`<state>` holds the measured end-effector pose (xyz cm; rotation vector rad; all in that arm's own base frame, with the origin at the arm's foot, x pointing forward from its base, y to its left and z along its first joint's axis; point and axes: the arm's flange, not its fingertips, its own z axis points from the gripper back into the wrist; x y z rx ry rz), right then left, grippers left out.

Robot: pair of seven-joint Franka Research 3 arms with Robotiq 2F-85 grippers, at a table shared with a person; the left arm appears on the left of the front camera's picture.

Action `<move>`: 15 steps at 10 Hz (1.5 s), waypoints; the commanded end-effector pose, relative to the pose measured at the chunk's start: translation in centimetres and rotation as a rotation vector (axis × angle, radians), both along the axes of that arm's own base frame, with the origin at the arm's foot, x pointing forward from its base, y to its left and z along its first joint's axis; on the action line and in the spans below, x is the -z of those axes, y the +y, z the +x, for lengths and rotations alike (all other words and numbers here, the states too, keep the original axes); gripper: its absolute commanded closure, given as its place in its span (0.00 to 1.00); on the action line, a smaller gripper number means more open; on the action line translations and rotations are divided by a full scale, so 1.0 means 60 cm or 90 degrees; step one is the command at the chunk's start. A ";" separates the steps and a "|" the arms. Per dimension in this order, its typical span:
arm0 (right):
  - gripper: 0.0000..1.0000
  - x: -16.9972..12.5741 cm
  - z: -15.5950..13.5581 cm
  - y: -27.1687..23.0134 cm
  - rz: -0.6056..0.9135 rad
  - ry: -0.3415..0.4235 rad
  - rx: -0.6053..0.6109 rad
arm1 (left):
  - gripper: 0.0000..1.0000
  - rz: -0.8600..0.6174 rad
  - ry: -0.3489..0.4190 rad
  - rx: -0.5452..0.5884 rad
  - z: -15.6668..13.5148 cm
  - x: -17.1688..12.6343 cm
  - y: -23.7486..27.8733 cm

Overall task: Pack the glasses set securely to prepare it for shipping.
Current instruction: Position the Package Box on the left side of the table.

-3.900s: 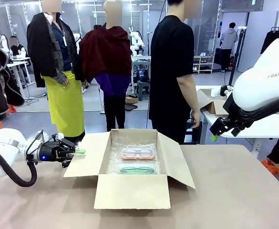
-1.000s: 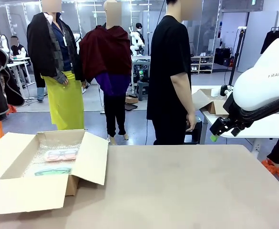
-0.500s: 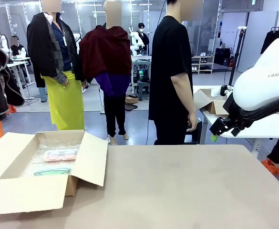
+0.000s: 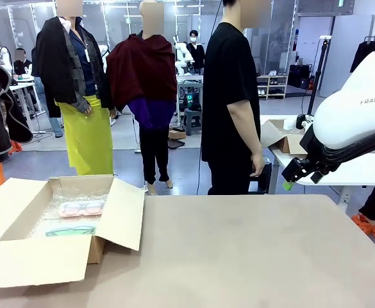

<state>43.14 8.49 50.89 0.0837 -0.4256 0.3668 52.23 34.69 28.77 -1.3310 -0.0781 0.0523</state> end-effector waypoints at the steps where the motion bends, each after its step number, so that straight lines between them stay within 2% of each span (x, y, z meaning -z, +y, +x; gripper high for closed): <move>1: 0.00 -0.001 0.001 -0.002 -0.004 -0.006 -0.012 | 0.97 0.000 0.001 -0.002 -0.002 0.002 0.001; 8: 0.00 -0.001 0.001 -0.002 -0.004 -0.006 -0.012 | 0.97 0.000 0.000 0.000 0.000 0.000 0.000; 9: 0.00 -0.001 0.001 -0.002 -0.004 -0.006 -0.012 | 0.69 0.024 -0.007 -0.002 -0.002 -0.009 -0.002; 10: 0.00 -0.001 0.001 -0.002 -0.004 -0.006 -0.012 | 0.61 0.022 -0.009 0.018 -0.008 -0.016 -0.009; 11: 0.00 -0.001 0.001 -0.002 -0.004 -0.006 -0.012 | 0.34 0.027 -0.012 0.028 -0.014 -0.025 -0.016; 12: 0.00 -0.001 0.001 -0.002 -0.004 -0.006 -0.012 | 0.25 0.028 -0.018 0.032 -0.019 -0.032 -0.018; 13: 0.00 -0.001 0.001 -0.002 -0.004 -0.006 -0.012 | 0.00 0.030 -0.019 0.033 -0.021 -0.035 -0.018; 15: 0.00 -0.001 0.001 -0.002 -0.004 -0.006 -0.012 | 0.00 0.034 -0.025 0.018 -0.025 -0.040 -0.013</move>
